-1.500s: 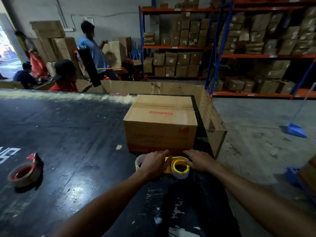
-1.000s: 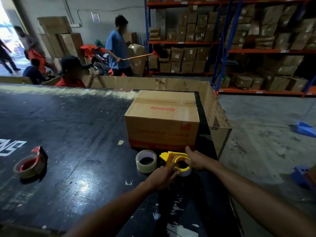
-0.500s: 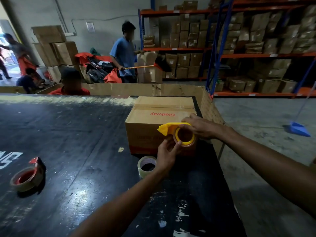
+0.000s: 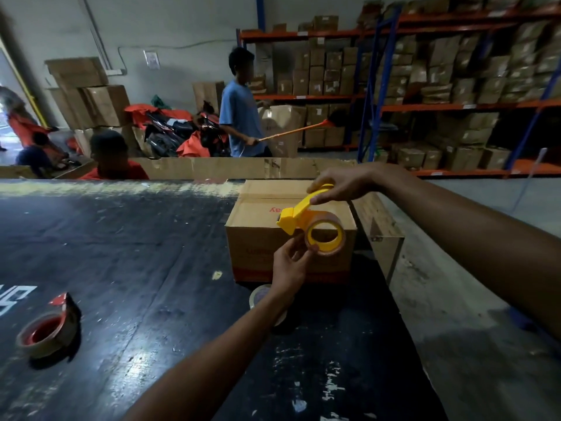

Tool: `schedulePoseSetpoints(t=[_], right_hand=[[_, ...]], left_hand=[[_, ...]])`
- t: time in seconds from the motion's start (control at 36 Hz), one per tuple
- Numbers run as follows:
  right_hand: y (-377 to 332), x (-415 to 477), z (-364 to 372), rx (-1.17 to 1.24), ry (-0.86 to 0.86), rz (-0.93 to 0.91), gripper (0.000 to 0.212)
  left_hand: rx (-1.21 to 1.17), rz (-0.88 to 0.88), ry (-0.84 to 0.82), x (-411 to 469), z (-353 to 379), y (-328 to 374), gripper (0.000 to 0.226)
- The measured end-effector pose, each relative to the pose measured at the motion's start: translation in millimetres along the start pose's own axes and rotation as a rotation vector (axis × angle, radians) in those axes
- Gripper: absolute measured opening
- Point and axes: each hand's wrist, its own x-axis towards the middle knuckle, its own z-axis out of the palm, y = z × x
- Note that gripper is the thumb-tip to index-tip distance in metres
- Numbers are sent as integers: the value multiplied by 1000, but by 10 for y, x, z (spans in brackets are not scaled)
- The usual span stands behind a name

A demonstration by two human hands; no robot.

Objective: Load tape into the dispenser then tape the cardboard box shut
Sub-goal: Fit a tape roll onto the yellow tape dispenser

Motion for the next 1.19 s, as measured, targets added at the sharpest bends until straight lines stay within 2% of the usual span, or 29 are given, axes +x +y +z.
schedulePoseSetpoints(t=[0.17, 0.31, 0.47, 0.56, 0.64, 0.69, 0.83, 1.11, 1.19], right_hand=[[-58, 34, -16, -91, 49, 45, 55], [12, -17, -89, -69, 75, 80, 53], [88, -81, -178, -13, 122, 110, 44], [120, -96, -185, 13, 129, 100, 43], [152, -94, -172, 29, 114, 83, 46], [180, -82, -170, 32, 106, 77, 48], [231, -28, -138, 37, 76, 33, 48], [222, 24, -117, -38, 53, -26, 46], [203, 59, -110, -53, 53, -34, 45]], left_hand=[[-18, 50, -4, -11, -8, 62, 41], [-43, 0, -35, -65, -23, -69, 43], [-114, -184, -121, -199, 33, -449, 42], [42, -323, -125, -220, 73, -747, 38], [193, -469, -101, -213, 117, -1068, 20], [341, -493, -90, -194, 135, -1258, 27], [560, -459, -65, -160, 219, -1340, 40], [901, -389, -188, -57, 235, -1261, 55], [966, -299, -146, -120, 189, -1174, 54]])
